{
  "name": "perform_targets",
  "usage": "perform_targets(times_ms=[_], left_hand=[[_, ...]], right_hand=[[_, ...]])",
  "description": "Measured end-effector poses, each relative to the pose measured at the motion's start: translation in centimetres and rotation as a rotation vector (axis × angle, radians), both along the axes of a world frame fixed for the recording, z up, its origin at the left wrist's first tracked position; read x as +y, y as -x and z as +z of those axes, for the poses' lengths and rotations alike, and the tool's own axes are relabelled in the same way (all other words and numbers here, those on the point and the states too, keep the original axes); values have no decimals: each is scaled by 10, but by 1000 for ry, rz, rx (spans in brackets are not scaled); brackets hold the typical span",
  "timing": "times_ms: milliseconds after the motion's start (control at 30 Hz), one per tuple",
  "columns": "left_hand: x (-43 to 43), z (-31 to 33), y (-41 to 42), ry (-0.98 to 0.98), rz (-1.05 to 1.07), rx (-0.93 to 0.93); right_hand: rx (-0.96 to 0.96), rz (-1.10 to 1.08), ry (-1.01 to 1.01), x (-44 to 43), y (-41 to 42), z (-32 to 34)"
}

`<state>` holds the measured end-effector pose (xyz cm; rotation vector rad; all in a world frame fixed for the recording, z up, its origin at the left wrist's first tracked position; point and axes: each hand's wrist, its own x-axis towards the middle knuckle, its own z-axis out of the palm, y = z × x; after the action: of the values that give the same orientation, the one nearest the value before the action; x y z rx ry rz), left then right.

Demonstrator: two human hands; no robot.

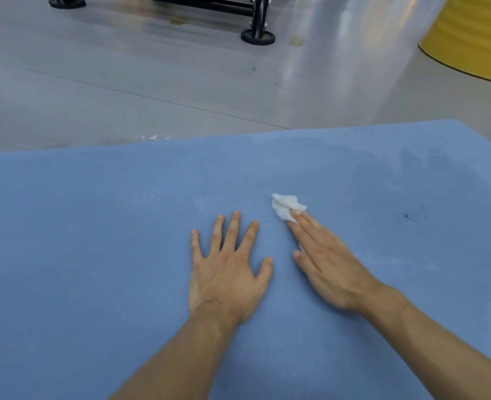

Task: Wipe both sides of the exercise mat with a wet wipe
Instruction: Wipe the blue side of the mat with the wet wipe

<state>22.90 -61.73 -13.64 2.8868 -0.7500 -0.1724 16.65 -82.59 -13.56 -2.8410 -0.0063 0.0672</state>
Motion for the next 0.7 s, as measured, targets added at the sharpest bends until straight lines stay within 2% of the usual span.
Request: perform_targets(times_ms=[67,133,333,533,600,700], left_hand=[[0,0,0,-4,0,6],[0,0,0,-6,-2,5],[0,-1,-1,-1,-7,8],[1,0,0,-6,-2,1],[0,-1,0,-12,-3,4],[-1,-1,-1,-24,-5,4]], right_hand=[[37,60,14,2,7,3],[36,31,81,-10,16,2],[13,-469,131,-96,49,-6],[-47,-684,98,-98,36,-10],[-49,-643,72,-79,25,-9],[-75,-384,84,-37,15,-10]])
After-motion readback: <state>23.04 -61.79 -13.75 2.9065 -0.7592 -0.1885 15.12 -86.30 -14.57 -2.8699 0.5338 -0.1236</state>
